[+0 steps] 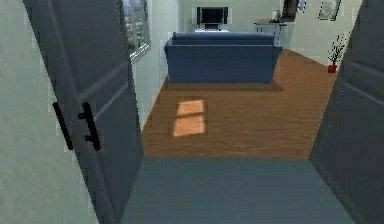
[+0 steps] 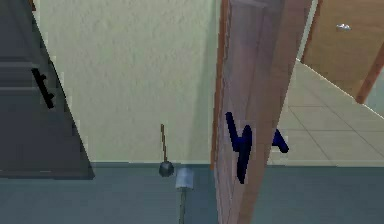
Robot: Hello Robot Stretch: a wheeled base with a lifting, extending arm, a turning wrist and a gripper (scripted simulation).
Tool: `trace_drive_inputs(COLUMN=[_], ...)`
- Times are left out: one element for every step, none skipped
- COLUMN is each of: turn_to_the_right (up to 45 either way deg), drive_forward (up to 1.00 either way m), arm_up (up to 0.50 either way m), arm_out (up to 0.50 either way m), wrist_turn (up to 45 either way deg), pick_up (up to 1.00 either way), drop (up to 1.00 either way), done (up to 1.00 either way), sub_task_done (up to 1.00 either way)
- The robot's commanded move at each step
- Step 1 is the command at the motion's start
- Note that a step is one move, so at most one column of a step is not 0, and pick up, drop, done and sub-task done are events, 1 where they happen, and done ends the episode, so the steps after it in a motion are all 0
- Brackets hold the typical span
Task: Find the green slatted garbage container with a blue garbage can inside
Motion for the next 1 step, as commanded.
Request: trace_drive_inputs(turn_to_the_right=[15.0], drive_forward=[0.0], arm_up=[0.0], arm_out=[0.0], wrist_turn=[0.0], pick_up=[0.0], drop=[0.0], done=[0.0], sub_task_done=[0.0])
